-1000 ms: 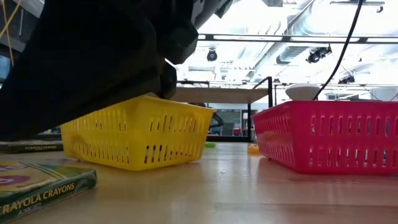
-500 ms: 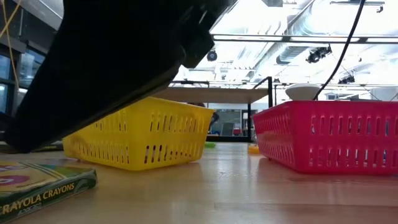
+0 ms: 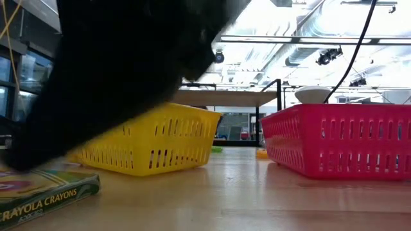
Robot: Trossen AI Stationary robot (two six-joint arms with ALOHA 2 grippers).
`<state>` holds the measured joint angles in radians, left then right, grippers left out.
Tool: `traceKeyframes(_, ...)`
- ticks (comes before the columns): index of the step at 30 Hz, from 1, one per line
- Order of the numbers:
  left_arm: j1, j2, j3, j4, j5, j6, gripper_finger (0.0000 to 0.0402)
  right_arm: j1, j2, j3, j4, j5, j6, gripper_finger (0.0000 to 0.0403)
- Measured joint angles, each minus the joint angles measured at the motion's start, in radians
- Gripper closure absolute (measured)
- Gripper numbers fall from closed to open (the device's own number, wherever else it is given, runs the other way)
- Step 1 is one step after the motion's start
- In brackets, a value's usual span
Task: Pick & Place Office Desk Supplies
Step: Put the bottom crayon box into the red bin
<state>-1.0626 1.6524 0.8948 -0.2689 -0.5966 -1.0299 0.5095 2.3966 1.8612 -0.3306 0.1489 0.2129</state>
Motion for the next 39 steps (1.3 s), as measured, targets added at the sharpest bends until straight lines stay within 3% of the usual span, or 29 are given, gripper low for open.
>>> traceKeyframes(9, -0.001, 0.009, -0.002, -0.001, 0.026, -0.025, 0.0401, 0.000, 0.020, 0.003, 0.013, 0.001, 0.022, 0.0401)
traceKeyframes(14, 0.009, 0.065, -0.002, -0.030, 0.134, -0.019, 0.0401, 0.000, 0.021, 0.003, 0.010, 0.005, 0.022, 0.0401)
traceKeyframes(19, 0.016, 0.108, 0.001, -0.033, 0.171, 0.036, 0.0399, 0.000, 0.021, 0.002, 0.013, 0.006, 0.023, 0.0401)
traceKeyframes(23, 0.005, 0.109, 0.001, -0.030, 0.150, 0.149, 0.0386, -0.001, 0.021, 0.001, 0.016, 0.005, 0.025, 0.0401)
traceKeyframes(30, -0.059, 0.119, -0.003, -0.037, -0.037, 0.479, 0.0373, -0.002, 0.022, 0.001, 0.025, 0.004, 0.026, 0.0401)
traceKeyframes(39, -0.044, 0.120, -0.003, -0.031, -0.025, 0.678, 0.0373, -0.003, 0.023, 0.001, 0.031, 0.005, 0.039, 0.0401)
